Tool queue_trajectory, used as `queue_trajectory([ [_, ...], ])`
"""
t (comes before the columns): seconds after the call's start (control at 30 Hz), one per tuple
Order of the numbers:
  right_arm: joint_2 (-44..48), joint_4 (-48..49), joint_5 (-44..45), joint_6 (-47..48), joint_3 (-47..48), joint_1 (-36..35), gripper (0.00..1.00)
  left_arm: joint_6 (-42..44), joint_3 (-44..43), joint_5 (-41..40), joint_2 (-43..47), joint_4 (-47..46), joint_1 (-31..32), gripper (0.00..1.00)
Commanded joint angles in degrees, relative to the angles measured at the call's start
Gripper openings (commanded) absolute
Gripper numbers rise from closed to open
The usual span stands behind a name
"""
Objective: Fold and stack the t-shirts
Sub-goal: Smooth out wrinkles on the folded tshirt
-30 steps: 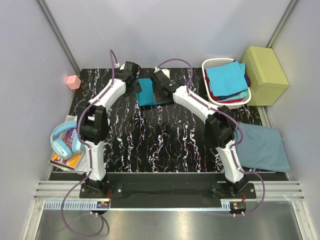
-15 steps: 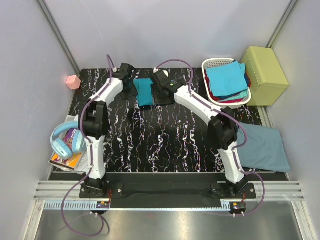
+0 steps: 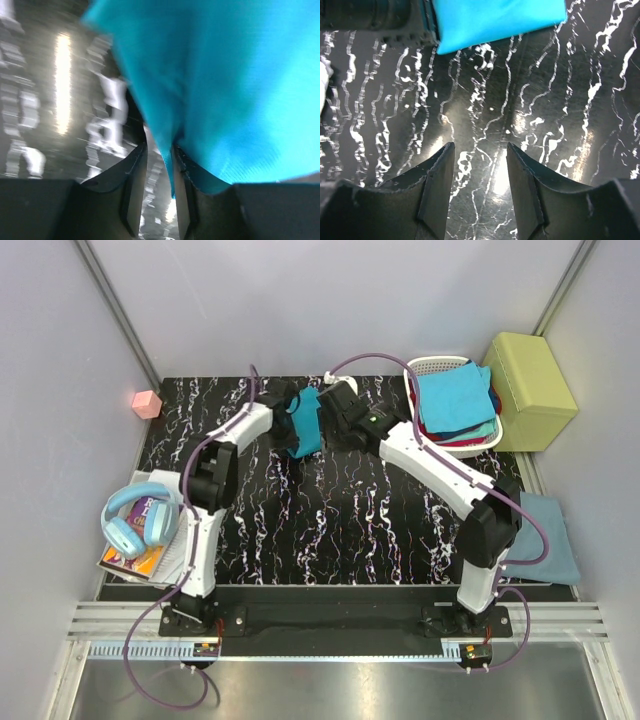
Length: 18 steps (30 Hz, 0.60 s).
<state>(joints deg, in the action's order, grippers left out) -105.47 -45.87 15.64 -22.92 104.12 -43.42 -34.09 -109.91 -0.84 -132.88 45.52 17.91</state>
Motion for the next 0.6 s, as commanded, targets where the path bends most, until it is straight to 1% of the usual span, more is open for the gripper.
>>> queue_trajectory([
  [0.0,2.6,0.4,2.7,0.7,-2.5,0.0,0.53,0.3,2.0,3.1,1.7,0.9,5.5,0.32],
  [0.1,4.0,0.5,2.8,0.7,-3.7,0.0,0.53,0.0,1.1,5.0,1.4,0.9,9.1,0.32],
  [0.17,4.5,0.5,3.2,0.8,-4.2,0.0,0.53,0.0,0.0,5.9,0.4,0.9,10.5,0.32],
  [0.33,6.9,0.6,4.7,0.9,-6.8,-0.1,0.54,0.6,-7.3,10.6,-2.9,1.2,15.4,0.31],
  [0.4,7.8,0.8,5.3,0.9,-7.8,0.0,0.54,0.8,-9.9,10.6,-3.5,1.2,17.1,0.30],
  [0.53,9.1,0.9,5.5,0.9,-8.6,0.0,0.53,2.1,-10.2,10.5,-1.9,1.2,18.4,0.30],
  [0.57,9.4,0.8,5.5,1.0,-8.7,0.0,0.54,2.2,-9.3,8.8,-1.0,1.4,18.7,0.30],
])
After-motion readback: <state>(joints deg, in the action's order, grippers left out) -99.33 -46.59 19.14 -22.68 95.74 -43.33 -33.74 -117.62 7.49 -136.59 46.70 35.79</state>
